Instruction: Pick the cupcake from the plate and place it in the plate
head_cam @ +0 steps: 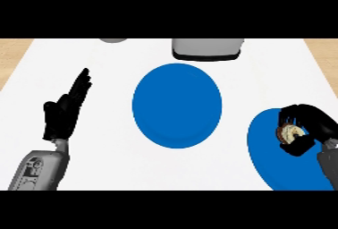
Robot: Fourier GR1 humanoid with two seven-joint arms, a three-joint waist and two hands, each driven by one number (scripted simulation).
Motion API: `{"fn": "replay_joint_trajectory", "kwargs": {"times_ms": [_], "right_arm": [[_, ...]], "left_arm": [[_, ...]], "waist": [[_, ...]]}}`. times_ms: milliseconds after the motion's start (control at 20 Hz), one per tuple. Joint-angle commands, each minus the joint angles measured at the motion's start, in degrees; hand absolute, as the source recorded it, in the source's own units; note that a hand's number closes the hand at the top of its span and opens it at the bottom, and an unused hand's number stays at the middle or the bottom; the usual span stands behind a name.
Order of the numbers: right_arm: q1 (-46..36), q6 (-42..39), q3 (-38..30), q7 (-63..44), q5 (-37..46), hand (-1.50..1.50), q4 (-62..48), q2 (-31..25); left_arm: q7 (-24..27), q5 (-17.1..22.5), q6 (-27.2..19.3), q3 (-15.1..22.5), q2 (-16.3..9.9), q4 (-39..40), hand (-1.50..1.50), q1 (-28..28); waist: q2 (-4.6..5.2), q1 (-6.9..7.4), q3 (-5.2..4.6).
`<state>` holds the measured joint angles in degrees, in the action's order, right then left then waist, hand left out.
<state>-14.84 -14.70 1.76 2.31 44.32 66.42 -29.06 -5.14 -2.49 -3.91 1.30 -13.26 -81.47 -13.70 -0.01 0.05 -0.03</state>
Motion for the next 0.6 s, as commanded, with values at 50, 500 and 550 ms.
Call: {"fn": "replay_joint_trajectory", "kwargs": {"times_ms": [50,500,550], "right_arm": [[5.0,3.4,-1.5,-9.5,0.7,1.50,12.1,3.8],[16.9,18.9,-1.4,-19.3,9.0,1.50,36.5,9.0],[18.2,18.9,-1.6,-18.9,8.3,1.50,39.9,9.2]], "left_arm": [[-2.2,-0.8,-0.2,-0.3,0.0,-1.7,0.00,-0.2],[-1.9,-0.2,0.4,-0.8,-0.3,-3.0,0.00,1.4],[-2.8,-0.3,-0.7,-1.6,0.0,-2.0,0.00,-0.3]], "waist": [[-0.24,-0.68,-0.01],[-0.61,-1.52,-0.05],[-0.50,-1.78,-0.04]]}}
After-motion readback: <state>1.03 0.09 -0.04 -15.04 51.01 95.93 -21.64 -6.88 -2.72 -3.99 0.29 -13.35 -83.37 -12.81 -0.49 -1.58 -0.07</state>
